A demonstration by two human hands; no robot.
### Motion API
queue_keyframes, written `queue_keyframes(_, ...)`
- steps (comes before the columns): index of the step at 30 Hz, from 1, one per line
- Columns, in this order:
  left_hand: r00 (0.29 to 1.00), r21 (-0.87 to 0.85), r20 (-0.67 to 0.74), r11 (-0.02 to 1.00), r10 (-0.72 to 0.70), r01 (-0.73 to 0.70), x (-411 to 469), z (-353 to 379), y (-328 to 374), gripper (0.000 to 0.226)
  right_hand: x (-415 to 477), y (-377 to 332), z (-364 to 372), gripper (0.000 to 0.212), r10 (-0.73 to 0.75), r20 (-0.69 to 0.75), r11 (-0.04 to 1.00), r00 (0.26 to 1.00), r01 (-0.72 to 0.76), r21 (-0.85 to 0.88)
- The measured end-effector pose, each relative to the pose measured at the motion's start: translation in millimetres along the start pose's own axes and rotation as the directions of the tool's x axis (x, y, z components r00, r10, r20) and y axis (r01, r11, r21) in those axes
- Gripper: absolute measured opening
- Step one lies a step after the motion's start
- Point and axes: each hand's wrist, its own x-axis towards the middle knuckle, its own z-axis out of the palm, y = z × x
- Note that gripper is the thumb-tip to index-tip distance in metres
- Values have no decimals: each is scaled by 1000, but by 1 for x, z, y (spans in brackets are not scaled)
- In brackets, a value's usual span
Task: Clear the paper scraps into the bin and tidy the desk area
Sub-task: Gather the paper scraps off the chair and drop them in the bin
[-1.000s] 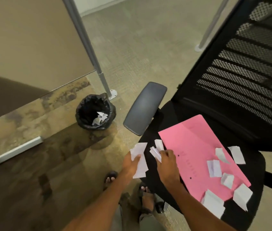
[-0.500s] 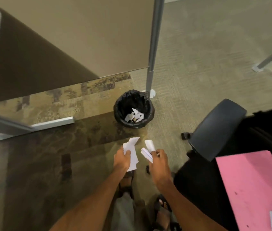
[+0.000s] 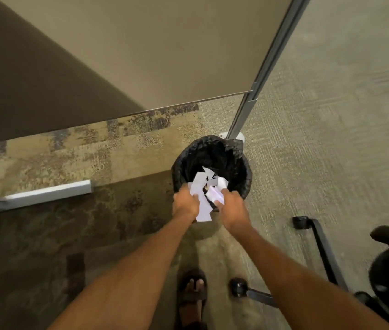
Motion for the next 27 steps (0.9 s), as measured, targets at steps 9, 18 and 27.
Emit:
queue_keyframes(9, 997, 156, 8, 985, 71, -72, 97, 20, 31, 46, 103, 5, 22, 44, 96, 88, 993, 992, -102, 61)
queue_keyframes(18, 981, 255, 120, 950, 151, -177, 80, 31, 17, 43, 88, 25, 24, 52, 38, 40, 986, 998, -44, 160)
queue_keyframes(27, 908, 356, 98, 837, 408, -415, -4, 21, 2, 37, 3, 25, 14, 50, -93, -90, 994, 992, 87, -71)
